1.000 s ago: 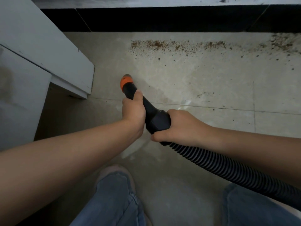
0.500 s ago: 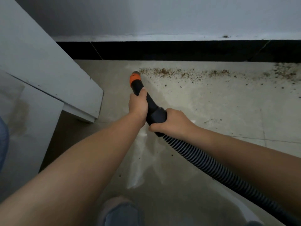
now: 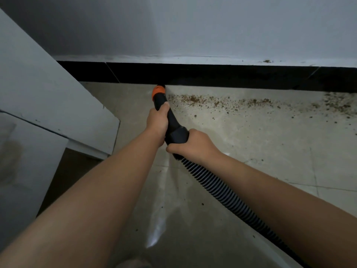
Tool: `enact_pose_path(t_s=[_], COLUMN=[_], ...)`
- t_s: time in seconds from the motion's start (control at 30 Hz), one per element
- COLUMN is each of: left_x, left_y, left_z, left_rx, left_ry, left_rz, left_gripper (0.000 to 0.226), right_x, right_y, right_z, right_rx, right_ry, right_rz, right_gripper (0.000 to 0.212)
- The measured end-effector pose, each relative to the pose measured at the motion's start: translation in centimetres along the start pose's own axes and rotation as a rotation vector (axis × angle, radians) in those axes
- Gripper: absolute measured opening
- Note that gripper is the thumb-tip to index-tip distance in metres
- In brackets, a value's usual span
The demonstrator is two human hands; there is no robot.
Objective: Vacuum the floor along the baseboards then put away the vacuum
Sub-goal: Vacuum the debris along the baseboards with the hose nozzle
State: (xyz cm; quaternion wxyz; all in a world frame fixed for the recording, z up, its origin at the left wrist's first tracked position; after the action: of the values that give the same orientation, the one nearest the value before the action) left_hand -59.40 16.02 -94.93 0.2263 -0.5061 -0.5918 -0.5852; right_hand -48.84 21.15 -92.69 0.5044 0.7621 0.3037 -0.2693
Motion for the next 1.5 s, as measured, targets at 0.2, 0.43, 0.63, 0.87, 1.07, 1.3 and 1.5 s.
enact_pose_path(t_s=[0.2,0.43,0.63,0.87,1.07,1.3,1.5], left_x=[0.1,-1.7,-3.3,-4.3,-3.9,-0.5,0.2], left_y=[0.3,4.4,7.8,9.9,9.2,5.0,3.1], left_z=[0.8,1.5,1.4,1.1,1.1,2.2,1.2], left_rx=[-0.025,-0.060,-0.038,-0.036,-0.038,-0.066,0.071], left_ry=[-0.033,-0.035,-0.011,0.036,0.013,-0.037,-0.096], left_rz=[0.017,-0.001,-0.031,-0.059,-0.036,-0.023,-0.030], left_gripper=[0.043,0.031,0.025,0.024,0.024,0.033,0.045], right_x=[0.5,3.1,4.7,5.2,5.2,2.9,1.6], right_y=[0.2,4.2,7.3,9.5,8.5,3.6,1.2], right_z=[-0.6,-1.5,-1.2,-1.4,-1.1,-1.9,-1.8], right_rx=[0.009,-0.005,-0.041,-0.075,-0.060,0.011,-0.083], right_ry=[0.009,0.060,0.075,0.107,0.122,0.094,0.038], right_rz=[-0.001,0.002,0.029,0.031,0.026,0.013,-0.012], right_gripper=[0.029,0.030,0.034,0.035,0.034,0.029,0.023])
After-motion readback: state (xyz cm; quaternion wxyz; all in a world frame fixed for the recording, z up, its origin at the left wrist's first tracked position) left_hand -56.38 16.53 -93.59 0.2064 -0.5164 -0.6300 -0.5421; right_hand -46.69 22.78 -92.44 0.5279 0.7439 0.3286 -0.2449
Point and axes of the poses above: each hand's wrist, its own y-axis away from the middle knuckle, its own z-axis out of the palm, x = y × z, the point moved 1 cm from there along -y, towards the middle knuckle, and after that the axes turned 6 degrees about z, right-handed, at the moved point
